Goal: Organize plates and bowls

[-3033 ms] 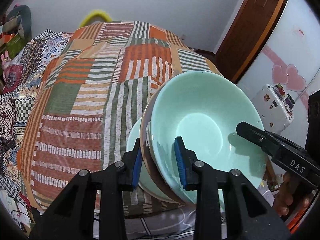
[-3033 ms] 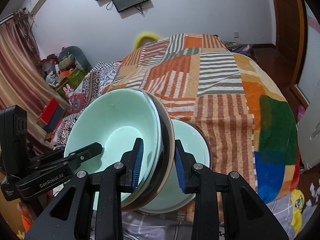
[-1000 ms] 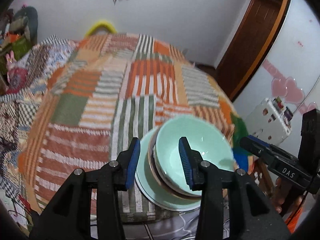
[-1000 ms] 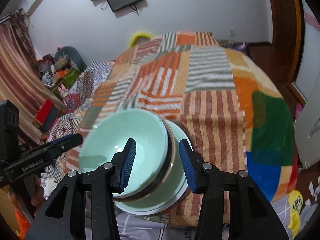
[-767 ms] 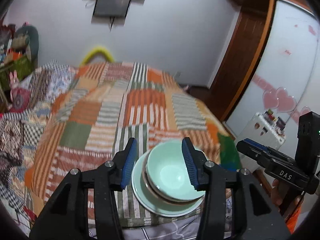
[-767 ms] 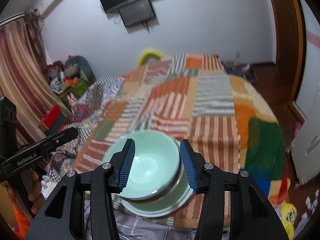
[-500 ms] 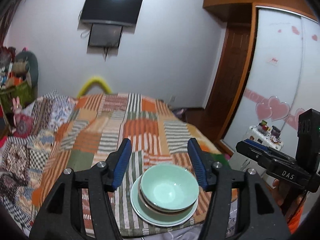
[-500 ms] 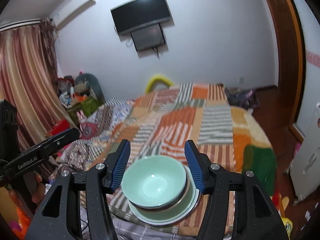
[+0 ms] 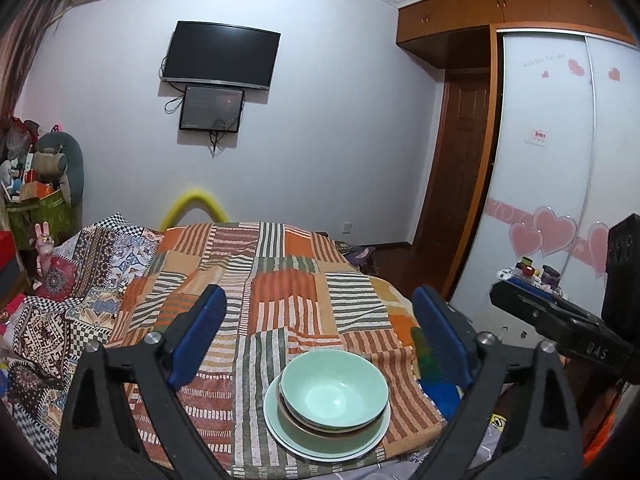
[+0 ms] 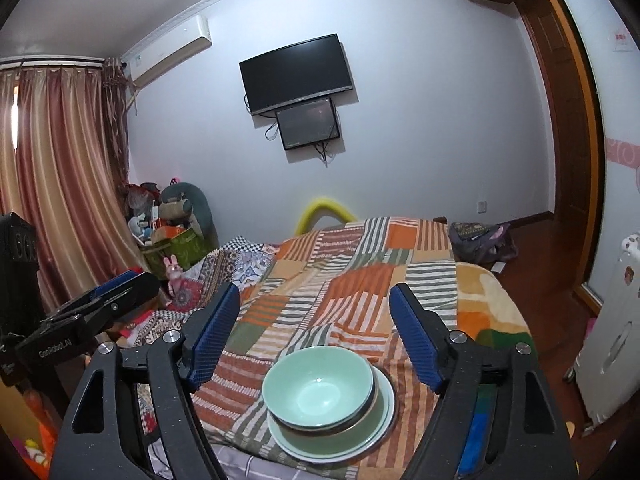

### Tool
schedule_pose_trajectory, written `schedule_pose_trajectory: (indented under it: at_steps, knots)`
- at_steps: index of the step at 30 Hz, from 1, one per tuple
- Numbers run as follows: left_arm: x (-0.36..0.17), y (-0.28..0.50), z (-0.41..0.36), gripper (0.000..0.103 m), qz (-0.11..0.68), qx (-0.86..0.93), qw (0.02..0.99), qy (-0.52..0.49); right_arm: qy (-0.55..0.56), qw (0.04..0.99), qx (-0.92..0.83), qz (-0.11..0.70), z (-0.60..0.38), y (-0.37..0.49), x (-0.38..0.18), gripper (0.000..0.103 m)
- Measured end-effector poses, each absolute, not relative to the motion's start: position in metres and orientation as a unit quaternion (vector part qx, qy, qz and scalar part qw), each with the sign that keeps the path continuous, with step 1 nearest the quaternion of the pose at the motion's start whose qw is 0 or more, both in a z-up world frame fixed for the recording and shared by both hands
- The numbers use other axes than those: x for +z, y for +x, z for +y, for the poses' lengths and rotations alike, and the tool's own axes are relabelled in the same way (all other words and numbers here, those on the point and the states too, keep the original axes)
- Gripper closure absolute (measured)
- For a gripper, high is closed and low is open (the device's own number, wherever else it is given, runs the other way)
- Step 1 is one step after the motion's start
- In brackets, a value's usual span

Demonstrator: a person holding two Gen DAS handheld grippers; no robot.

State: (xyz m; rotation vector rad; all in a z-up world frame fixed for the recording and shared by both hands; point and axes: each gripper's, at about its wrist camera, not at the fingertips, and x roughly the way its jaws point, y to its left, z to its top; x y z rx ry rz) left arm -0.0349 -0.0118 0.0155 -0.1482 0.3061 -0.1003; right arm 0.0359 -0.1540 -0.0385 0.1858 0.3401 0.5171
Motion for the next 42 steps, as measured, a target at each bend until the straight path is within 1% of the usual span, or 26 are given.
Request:
schedule_pose_trajectory:
  at_steps: [1, 5, 7, 9, 42]
  knots:
    - [0.015, -0.035, -0.012, 0.004, 0.151, -0.048, 0.985, -0.075, 0.090, 0.949, 0.253, 0.165, -0.153, 0.034, -0.039, 0.018]
    - [0.014, -0.037, -0.010, 0.003, 0.147, -0.040, 0.985, -0.075, 0.082, 0.952, 0.251, 0.157, -0.150, 0.031, -0.038, 0.015]
    - [0.014, -0.037, -0.010, 0.003, 0.147, -0.040, 0.986, -0.074, 0.081, 0.952, 0.251, 0.155, -0.150, 0.029, -0.038, 0.008]
    - [0.013, -0.038, -0.011, 0.003, 0.145, -0.038, 0.986, -0.068, 0.081, 0.954, 0.248, 0.148, -0.150, 0.027, -0.038, 0.004]
    - [0.004, -0.034, -0.013, 0.001, 0.156, -0.041, 0.985, -0.054, 0.087, 0.953, 0.245, 0.154, -0.155, 0.027, -0.038, 0.001]
